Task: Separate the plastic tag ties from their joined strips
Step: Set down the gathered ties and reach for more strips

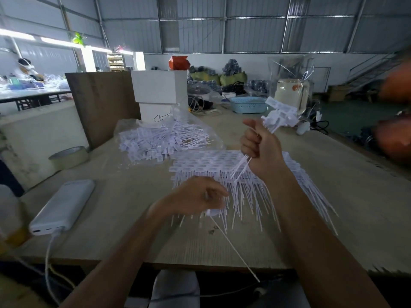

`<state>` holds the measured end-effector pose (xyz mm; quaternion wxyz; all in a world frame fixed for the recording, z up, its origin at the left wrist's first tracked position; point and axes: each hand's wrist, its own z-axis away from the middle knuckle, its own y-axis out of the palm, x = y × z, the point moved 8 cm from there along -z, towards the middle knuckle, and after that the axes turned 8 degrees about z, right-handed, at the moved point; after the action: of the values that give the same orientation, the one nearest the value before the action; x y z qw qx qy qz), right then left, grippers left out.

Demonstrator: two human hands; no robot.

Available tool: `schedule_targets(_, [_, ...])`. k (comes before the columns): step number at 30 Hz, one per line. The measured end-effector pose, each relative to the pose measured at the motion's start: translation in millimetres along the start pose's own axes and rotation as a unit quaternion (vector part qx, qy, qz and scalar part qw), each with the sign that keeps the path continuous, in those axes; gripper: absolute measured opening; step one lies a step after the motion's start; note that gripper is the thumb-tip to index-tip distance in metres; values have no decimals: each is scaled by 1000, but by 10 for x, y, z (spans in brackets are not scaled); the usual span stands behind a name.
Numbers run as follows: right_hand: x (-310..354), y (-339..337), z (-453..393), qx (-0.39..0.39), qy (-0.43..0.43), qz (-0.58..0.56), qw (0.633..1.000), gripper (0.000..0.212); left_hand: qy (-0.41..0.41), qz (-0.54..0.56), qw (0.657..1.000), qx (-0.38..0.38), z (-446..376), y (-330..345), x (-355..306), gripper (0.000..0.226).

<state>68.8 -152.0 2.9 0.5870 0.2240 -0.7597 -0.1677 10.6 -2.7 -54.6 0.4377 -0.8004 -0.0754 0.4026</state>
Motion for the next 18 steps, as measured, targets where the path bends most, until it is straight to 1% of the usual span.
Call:
schedule_targets(1, [36,-22,11,-4,-6,7,1000,27,-2,-4,1000,25,1,78,-8,34])
schedule_targets(3, [99,-89,33,-18,-12,17,1000,28,6,-16,999,47,7,134,-34,43])
schedule_targets(6, [157,-163,29,-28,-1,11,1000,27,20,7,998,58,70,80,-60,47])
schedule_targets(8, [166,-176,0,-26,15,28,999,27,15,8,999,52,136,29,-39,48])
schedule_targets(10, [151,-147,-29,-16,29,75,997,29,7,-4,999,48,188,1,-21,43])
schedule_targets(14, [53,-137,-48,11,57,144,988,32,13,-6,999,36,180,-8,-60,18])
schedule_targets(16, [9,-201,-30,17,64,151,986,32,15,-8,999,29,185,-19,-54,15])
schedule_targets(18, [-38,-282,-1,16,68,127,989,31,9,19,999,32,220,-47,-27,18])
